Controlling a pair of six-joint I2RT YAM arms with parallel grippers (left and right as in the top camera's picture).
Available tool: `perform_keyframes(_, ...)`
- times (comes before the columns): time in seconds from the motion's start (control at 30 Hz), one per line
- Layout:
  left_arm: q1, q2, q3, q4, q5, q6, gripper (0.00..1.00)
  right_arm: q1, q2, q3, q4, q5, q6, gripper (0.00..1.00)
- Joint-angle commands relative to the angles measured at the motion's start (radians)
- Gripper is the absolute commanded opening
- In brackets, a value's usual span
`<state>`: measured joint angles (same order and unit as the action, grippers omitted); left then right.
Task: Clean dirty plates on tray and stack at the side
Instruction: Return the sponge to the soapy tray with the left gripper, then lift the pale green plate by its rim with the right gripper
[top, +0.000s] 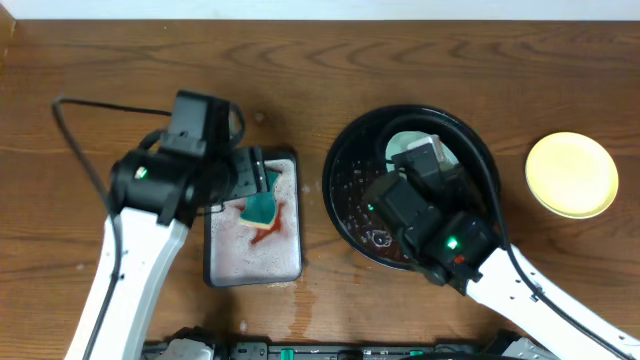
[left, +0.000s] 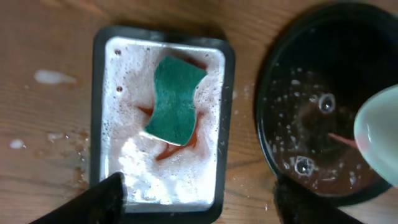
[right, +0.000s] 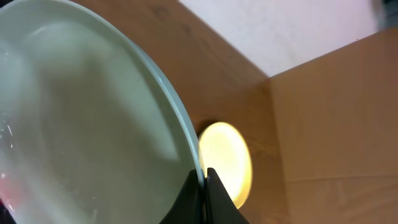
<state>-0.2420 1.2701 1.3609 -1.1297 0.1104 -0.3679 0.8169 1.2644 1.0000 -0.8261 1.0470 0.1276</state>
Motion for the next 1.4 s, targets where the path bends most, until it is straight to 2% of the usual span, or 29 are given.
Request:
perform_keyframes(0.0,0.005,-0.040,0.004,0.006,0.010,0.012,0.85,0.031,-0.011,0.015,0.007,0.108,-0.051,0.01)
perform_keyframes(0.23,0.005,-0.047,0.004,0.008,0.010,0.012,0.85,0.067,-0.012,0.015,0.007,0.108,-0.108,0.01)
perform_keyframes(1.37,0.005,-0.047,0.004,0.008,0.010,0.013,0.86,0.088,-0.012,0.015,0.006,0.109,-0.108,0.01)
